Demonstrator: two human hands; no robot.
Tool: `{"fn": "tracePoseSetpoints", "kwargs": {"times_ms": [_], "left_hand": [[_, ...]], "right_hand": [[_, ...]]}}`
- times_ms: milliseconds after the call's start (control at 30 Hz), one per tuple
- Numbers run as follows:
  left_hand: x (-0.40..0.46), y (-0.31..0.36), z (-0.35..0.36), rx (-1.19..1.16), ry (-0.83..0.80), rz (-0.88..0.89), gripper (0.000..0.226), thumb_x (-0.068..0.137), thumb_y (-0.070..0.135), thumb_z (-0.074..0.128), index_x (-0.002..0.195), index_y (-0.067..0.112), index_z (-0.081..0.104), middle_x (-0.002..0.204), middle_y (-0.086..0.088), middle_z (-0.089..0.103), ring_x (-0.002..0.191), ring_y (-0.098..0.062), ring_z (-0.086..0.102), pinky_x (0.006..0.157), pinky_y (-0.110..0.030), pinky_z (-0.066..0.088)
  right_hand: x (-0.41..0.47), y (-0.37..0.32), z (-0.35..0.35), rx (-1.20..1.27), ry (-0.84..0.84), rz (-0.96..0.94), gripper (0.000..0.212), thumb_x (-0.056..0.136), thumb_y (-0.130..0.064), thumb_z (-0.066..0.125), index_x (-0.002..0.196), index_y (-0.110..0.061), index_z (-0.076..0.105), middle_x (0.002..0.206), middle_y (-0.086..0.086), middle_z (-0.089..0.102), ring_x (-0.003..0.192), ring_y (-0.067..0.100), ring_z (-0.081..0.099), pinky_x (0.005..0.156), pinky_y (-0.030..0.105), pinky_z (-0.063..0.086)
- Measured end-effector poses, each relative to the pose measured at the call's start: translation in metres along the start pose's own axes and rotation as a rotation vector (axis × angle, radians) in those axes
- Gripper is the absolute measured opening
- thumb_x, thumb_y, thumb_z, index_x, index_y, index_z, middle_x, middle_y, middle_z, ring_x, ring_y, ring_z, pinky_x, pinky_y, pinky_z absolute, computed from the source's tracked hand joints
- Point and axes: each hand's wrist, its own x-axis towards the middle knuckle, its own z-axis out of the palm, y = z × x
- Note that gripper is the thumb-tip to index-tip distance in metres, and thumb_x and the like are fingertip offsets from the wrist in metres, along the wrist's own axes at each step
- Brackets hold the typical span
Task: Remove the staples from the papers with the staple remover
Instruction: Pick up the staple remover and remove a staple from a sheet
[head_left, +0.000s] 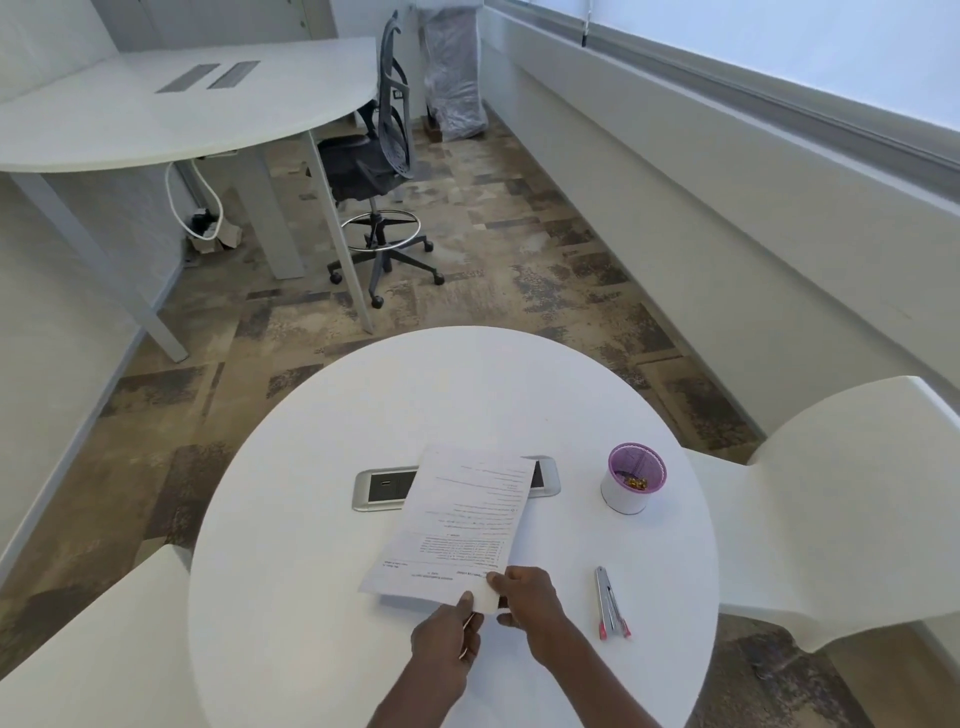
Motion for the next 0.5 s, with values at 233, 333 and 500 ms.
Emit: {"fn": "tracePoseSetpoints", "kwargs": {"times_ms": [233, 333, 500], "left_hand": [[0.008, -0.004, -0.002, 0.015, 0.053, 0.044, 0.018, 0.084, 0.006, 0.077, 0.076, -0.001, 0.063, 0.073, -0.016, 0.062, 0.059, -0.021, 0.052, 0.055, -0.028, 0.043], [0.012, -0.007, -0.004, 0.03, 0.076, 0.07, 0.025, 0.083, 0.007, 0.078, 0.067, 0.002, 0.059, 0.065, -0.012, 0.057, 0.055, -0.021, 0.045, 0.058, -0.028, 0.041], [0.013, -0.012, -0.008, -0.047, 0.031, 0.059, 0.014, 0.082, 0.0, 0.077, 0.076, -0.001, 0.065, 0.078, -0.011, 0.065, 0.067, -0.017, 0.058, 0.067, -0.024, 0.052]], "right_hand": [[-0.006, 0.001, -0.011, 0.058, -0.045, 0.038, 0.023, 0.095, -0.029, 0.063, 0.097, -0.009, 0.074, 0.095, 0.007, 0.079, 0.079, 0.021, 0.074, 0.064, 0.029, 0.055], [-0.006, 0.011, -0.028, 0.009, 0.118, -0.061, 0.026, 0.092, -0.031, 0.066, 0.084, -0.008, 0.074, 0.077, 0.005, 0.078, 0.062, 0.017, 0.066, 0.055, 0.027, 0.05], [-0.008, 0.045, -0.076, -0.371, 0.487, -0.118, 0.007, 0.081, -0.015, 0.073, 0.074, -0.013, 0.073, 0.078, 0.004, 0.075, 0.078, 0.02, 0.067, 0.07, 0.029, 0.05]]}}
